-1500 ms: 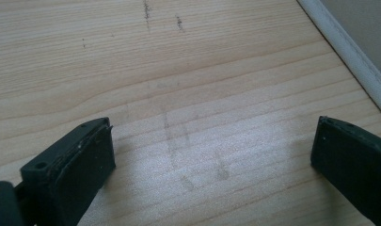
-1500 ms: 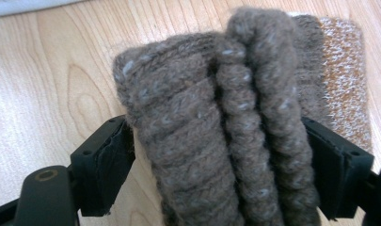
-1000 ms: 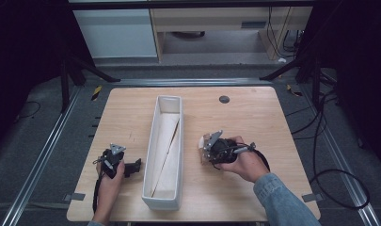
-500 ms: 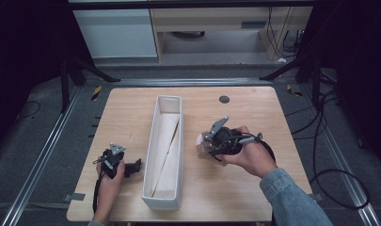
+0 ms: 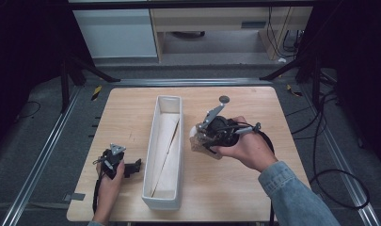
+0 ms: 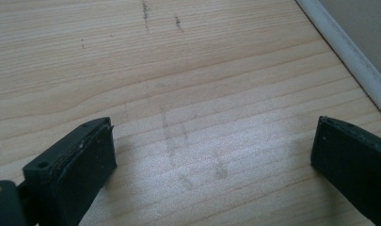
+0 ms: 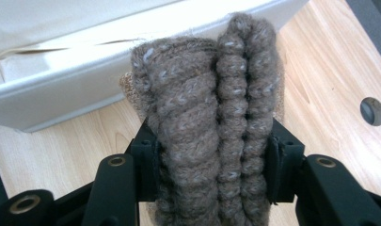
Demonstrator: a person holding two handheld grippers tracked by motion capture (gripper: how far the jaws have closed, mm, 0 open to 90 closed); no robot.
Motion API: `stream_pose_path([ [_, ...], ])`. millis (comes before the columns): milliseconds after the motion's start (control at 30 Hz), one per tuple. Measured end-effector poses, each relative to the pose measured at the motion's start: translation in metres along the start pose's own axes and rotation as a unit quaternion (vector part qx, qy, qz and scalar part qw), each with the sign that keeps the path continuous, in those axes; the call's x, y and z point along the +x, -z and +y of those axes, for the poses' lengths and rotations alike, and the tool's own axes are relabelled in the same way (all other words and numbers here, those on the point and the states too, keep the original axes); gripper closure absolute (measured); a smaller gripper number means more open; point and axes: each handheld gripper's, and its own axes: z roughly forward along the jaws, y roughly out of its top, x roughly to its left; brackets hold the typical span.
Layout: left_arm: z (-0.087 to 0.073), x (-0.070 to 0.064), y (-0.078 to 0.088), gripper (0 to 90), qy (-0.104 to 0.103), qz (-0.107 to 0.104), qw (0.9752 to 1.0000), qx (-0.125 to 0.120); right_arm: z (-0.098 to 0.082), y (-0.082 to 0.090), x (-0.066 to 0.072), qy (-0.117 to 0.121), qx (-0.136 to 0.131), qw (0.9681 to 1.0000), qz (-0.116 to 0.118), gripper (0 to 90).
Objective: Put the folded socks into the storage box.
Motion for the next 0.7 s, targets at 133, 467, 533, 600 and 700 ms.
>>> stream_pose_path([
  [133,0.000,0.000,0.000,0.0,0.000,0.000,1.0000,0.000,0.008,0.005,0.002,0.002,-0.004,1.0000,0.003,50.1],
  [467,0.000,0.000,0.000,0.0,0.000,0.000,1.0000,0.001,0.032,0.023,0.004,0.022,-0.010,0.9997,-0.003,50.1],
  [533,0.000,0.000,0.000,0.0,0.000,0.000,1.0000,0.001,0.036,0.026,0.005,0.022,-0.009,0.9997,-0.004,50.1],
  [600,0.000,0.000,0.000,0.0,0.000,0.000,1.0000,0.001,0.040,0.029,0.005,0.027,-0.011,0.9996,-0.005,50.1],
  [700,0.000,0.000,0.000,0.0,0.000,-0.001,1.0000,0.001,0.044,0.032,0.006,0.028,-0.014,0.9995,-0.003,50.1],
])
